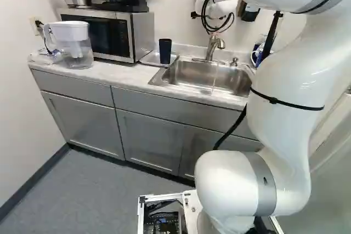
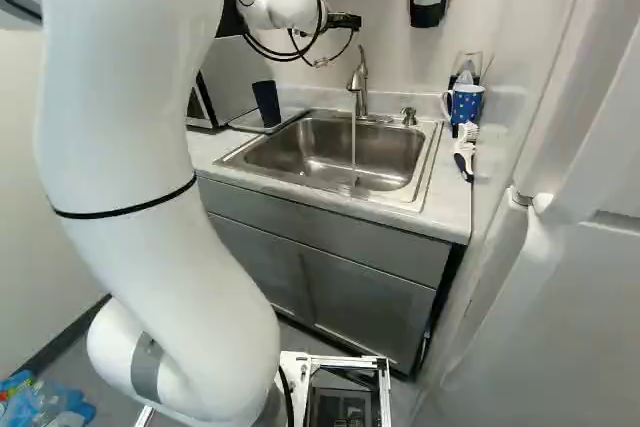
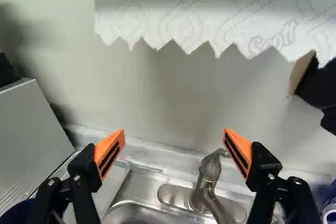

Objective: Rinse the cup and place it in the tray

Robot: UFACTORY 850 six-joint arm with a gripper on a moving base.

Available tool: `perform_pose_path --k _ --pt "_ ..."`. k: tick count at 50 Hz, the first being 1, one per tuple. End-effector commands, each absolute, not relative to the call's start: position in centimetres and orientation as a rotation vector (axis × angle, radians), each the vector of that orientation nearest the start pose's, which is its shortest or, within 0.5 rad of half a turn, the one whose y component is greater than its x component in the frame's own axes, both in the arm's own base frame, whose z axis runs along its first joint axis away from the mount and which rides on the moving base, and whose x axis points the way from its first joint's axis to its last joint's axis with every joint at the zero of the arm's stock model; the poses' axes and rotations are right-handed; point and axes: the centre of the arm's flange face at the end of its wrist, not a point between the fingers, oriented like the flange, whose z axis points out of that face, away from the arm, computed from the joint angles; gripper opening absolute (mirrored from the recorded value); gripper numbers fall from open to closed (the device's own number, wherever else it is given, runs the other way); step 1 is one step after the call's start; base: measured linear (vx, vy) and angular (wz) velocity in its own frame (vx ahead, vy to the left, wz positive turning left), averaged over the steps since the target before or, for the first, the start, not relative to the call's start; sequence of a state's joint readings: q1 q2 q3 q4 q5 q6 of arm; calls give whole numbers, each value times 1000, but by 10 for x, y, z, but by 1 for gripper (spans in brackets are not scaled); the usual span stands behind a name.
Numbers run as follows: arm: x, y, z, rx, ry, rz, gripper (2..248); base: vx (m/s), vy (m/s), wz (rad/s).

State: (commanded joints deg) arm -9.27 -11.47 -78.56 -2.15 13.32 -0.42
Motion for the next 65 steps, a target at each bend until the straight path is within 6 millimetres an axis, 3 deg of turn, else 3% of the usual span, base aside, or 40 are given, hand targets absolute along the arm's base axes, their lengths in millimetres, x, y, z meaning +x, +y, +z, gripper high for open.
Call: perform_pose_path --k 10,26,42,65 --pt "625 -107 711 -2505 151 -2103 247 0 0 0" --pt "641 -112 699 -2613 165 -1959 247 0 0 0" --pt "654 -115 698 -2609 167 -1967 247 0 0 0" --pt "656 -115 697 -2616 167 -1957 247 0 0 0"
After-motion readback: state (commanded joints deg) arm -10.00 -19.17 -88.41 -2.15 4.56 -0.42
